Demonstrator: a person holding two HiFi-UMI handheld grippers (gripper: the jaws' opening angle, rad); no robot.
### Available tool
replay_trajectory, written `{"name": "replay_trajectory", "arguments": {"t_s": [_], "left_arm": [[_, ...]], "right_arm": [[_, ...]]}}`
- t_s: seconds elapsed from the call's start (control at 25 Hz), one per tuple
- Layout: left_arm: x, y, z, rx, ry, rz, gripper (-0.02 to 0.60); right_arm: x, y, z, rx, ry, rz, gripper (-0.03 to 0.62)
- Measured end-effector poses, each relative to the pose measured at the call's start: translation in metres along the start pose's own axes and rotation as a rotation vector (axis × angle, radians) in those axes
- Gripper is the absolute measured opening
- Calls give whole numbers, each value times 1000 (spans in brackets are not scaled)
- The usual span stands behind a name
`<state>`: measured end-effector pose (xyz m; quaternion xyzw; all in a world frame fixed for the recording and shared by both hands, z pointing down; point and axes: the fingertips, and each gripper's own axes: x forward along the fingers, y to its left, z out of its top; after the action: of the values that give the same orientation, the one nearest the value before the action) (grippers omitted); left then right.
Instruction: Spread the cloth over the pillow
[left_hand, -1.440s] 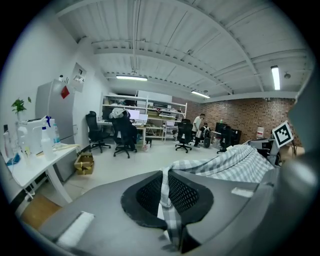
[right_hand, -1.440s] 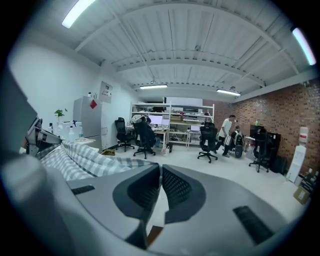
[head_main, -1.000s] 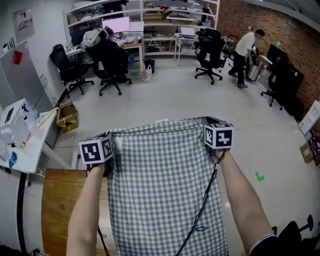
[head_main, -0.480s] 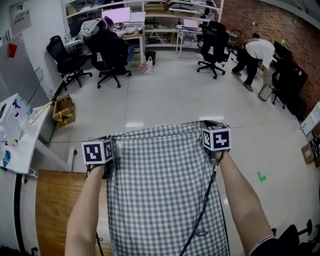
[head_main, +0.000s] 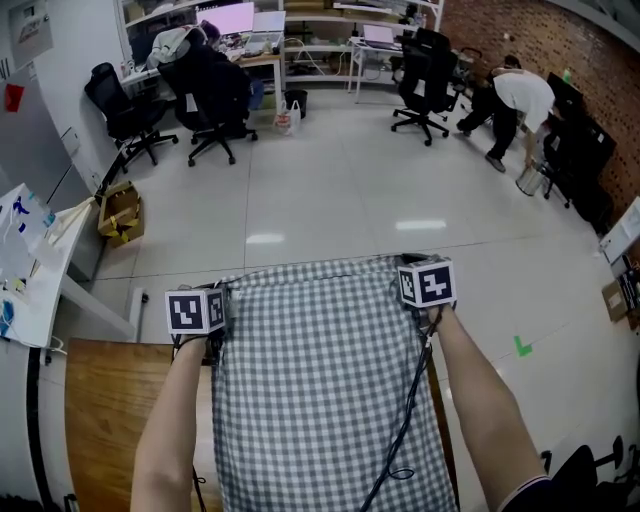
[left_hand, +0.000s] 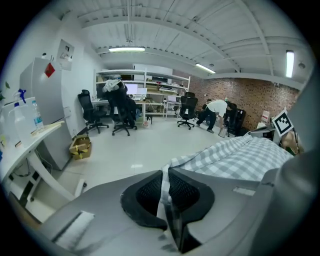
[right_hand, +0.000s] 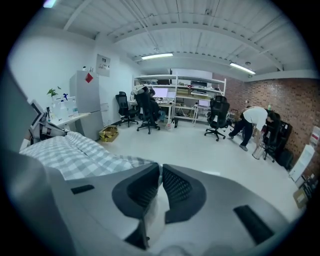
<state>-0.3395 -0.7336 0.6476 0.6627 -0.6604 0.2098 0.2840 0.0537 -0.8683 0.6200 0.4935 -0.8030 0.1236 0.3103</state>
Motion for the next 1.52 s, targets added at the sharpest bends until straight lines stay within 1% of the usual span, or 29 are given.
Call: {"name": "replay_trajectory", "arguments": {"t_s": [0.08,0.12,0.2,0.24,0.28,0.36,0.52,0.64,0.72,0.84,0.96,1.04,1.28,1.52], "left_arm": [[-2,1,-1,-16,-9,-9,25],[-4,3,-1,-24,-16,-7,42],[-8,6,1,-37,-30,0,135],[-10,8,1,-40,-36,2,170],[-13,9,1,-42,-41,6,195],[-18,11,1,-48,-52,18,206],[-38,22,7,-74,-92,73,203],[-57,31,12,-77,-108,108,196],[-70,35,15,-78,-121,121,189],[-85,32,16,-73,-132,116,184],[-94,23,13,-62,-131,99,184],[-100,18,11,-52,-135,92,186],[-116,8,10,-37,-151,81,186],[-152,-16,7,-15,-190,50,186]], "right_arm": [[-1,-2,-1,12,-9,-12,40],[-3,-4,0,25,-20,-18,53],[-8,-8,4,61,-47,-25,98],[-10,-10,5,76,-58,-26,129],[-13,-12,6,86,-67,-28,151],[-20,-15,5,95,-78,-35,161],[-38,-19,9,113,-100,-49,163],[-53,-17,20,146,-122,1,161],[-63,-13,28,139,-127,26,161],[-74,-3,30,112,-109,43,161],[-73,15,11,69,-26,87,160],[-74,22,3,59,-5,98,160],[-90,22,4,81,-43,86,156],[-134,32,9,95,-104,99,155]]}}
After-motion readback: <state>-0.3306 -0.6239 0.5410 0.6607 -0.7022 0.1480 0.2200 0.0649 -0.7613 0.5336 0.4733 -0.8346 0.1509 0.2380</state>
